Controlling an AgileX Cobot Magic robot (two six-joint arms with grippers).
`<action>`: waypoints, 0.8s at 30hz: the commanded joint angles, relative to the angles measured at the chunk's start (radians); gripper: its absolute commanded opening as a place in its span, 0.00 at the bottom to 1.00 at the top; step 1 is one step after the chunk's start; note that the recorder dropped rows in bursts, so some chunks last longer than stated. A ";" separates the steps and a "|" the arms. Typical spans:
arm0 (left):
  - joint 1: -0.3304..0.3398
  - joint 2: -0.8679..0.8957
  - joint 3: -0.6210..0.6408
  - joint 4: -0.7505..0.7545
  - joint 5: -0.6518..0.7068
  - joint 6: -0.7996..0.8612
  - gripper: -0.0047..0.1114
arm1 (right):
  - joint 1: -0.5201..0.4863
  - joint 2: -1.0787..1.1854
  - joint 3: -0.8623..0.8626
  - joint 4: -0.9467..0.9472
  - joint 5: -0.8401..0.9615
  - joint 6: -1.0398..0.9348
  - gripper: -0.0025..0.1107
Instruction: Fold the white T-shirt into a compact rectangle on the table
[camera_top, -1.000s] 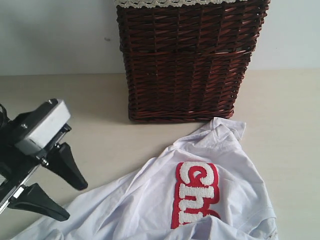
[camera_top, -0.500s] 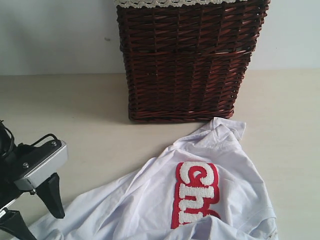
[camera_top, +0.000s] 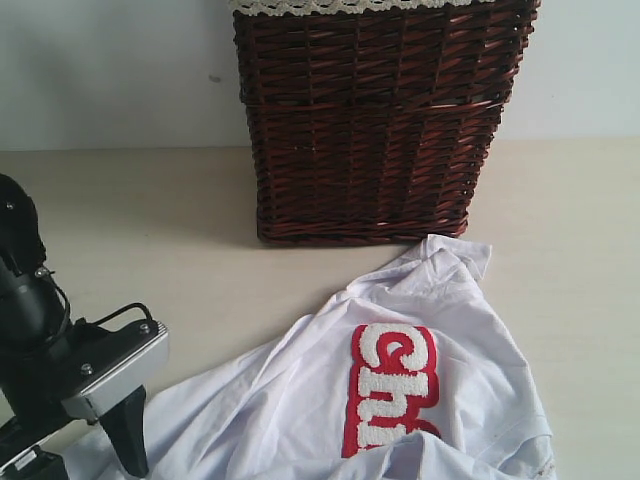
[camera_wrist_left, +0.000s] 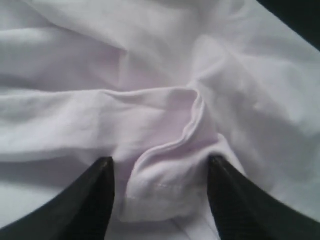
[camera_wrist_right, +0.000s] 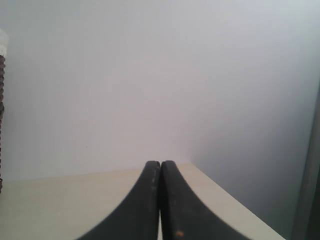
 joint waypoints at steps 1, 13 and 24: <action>-0.019 0.012 0.000 0.002 0.005 0.003 0.51 | 0.002 0.002 0.004 -0.005 0.001 -0.001 0.02; -0.019 0.012 0.000 0.070 0.005 -0.033 0.04 | 0.002 0.002 0.004 -0.005 0.001 -0.001 0.02; 0.162 -0.025 -0.102 0.053 -0.419 -0.143 0.04 | 0.002 0.002 0.004 -0.005 0.001 -0.001 0.02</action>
